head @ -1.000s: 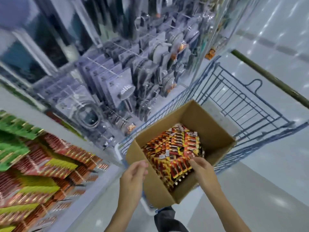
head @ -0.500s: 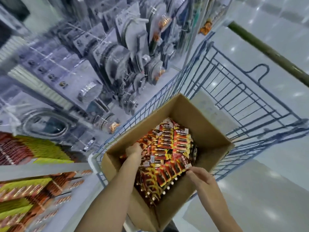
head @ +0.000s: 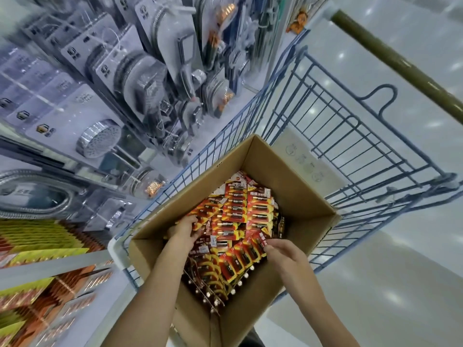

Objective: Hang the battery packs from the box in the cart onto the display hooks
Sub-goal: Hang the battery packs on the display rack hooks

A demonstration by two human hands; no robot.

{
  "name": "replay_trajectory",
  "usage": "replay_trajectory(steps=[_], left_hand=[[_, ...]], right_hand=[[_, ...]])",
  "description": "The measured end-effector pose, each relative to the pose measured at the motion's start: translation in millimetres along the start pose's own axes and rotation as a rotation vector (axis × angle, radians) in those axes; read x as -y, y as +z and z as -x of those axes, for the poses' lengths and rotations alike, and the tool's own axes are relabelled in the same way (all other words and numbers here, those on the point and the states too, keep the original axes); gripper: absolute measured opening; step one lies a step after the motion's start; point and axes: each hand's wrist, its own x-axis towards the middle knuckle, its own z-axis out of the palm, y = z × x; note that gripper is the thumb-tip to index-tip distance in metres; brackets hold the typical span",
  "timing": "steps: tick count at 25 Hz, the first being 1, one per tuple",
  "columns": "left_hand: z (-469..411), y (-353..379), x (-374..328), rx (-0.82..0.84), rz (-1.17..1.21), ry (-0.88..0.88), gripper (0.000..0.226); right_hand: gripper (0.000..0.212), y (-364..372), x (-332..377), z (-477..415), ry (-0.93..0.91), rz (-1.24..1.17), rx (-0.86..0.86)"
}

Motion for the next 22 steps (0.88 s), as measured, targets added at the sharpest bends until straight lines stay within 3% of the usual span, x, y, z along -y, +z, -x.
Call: replay_trajectory(steps=[2, 6, 11, 13, 15, 17, 22], left_hand=[[44, -13, -2, 0.108, 0.071, -0.032, 0.051], [131, -53, 5, 0.281, -0.048, -0.062, 0.04], [156, -94, 20, 0.419, -0.217, 0.07, 0.068], [158, -101, 22, 0.441, -0.254, 0.125, 0.07], [160, -104, 23, 0.463, -0.247, 0.159, 0.069], [163, -105, 22, 0.463, -0.182, 0.161, 0.06], [166, -107, 21, 0.449, -0.041, 0.161, 0.05]], right_hand=[[0.016, 1, 6, -19, 0.008, -0.024, -0.004], [0.022, 5, 25, -71, 0.015, 0.065, -0.056], [0.014, 20, 31, -129, 0.09, 0.162, -0.102], [0.033, 28, 29, -147, 0.114, 0.183, -0.125], [0.075, 36, 21, -168, 0.15, 0.277, -0.137], [0.102, 45, 12, -186, 0.188, 0.436, -0.151], [0.111, 54, 12, -196, 0.161, 0.684, -0.259]])
